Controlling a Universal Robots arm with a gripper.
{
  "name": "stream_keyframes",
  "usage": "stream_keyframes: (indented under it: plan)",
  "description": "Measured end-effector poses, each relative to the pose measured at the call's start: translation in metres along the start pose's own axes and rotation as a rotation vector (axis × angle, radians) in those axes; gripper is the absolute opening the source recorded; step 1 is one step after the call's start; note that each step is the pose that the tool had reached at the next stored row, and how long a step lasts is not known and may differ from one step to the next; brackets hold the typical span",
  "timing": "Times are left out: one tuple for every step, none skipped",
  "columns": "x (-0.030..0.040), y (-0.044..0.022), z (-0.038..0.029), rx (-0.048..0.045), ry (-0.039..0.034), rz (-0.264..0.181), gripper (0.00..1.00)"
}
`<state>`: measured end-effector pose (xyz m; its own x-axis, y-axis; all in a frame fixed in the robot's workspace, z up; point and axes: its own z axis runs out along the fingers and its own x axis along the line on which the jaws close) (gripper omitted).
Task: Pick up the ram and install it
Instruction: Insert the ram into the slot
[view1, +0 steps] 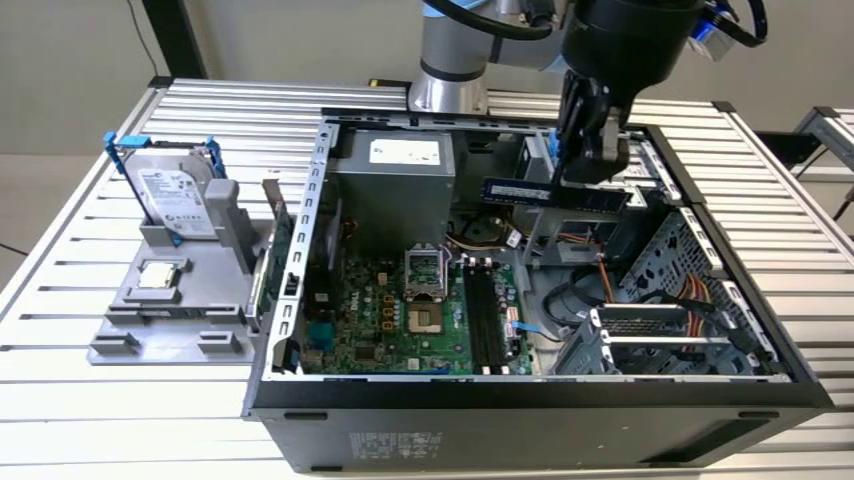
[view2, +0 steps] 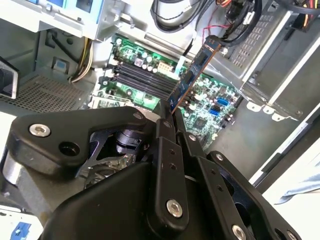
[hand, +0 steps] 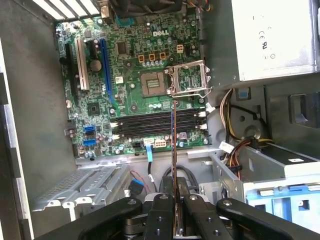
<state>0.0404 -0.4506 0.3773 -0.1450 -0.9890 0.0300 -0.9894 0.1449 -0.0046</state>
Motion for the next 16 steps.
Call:
stream_keyframes:
  plan:
    - [-0.0001, 0.0, 0.0003, 0.0001, -0.0001, -0.001, 0.0]
    - [-0.0002, 0.0, 0.0005, 0.0001, -0.0001, -0.002, 0.0]
    - [-0.0003, 0.0, 0.0007, 0.0, -0.0001, -0.002, 0.0]
    - [-0.0006, 0.0001, 0.0008, 0.0001, -0.0001, -0.003, 0.0]
    - [-0.0008, 0.0001, 0.0009, 0.0001, -0.0001, -0.004, 0.0]
    - [-0.0012, 0.0002, 0.001, 0.0001, -0.0001, -0.004, 0.0]
    - [-0.0019, 0.0003, 0.001, 0.0, 0.0, -0.004, 0.0]
    - [-0.0031, 0.0005, 0.001, 0.0001, -0.0001, -0.004, 0.0]
    - [-0.0045, 0.0007, 0.0009, 0.0001, 0.0, -0.005, 0.0]
    - [-0.006, 0.0009, 0.0009, 0.0001, -0.0001, -0.005, 0.0]
    - [-0.0073, 0.0011, 0.0009, 0.0001, -0.0001, -0.005, 0.0]
    - [-0.008, 0.0011, 0.0009, 0.0002, -0.0002, -0.005, 0.0]
    - [-0.0084, 0.0011, 0.0009, 0.0002, -0.0002, -0.005, 0.0]
    - [-0.0084, 0.0012, 0.0009, 0.0001, -0.0001, -0.005, 0.0]
    - [-0.0084, 0.0012, 0.0009, 0.0001, -0.0002, -0.005, 0.0]
    - [-0.0084, 0.0012, 0.0009, 0.0001, -0.0002, -0.005, 0.0]
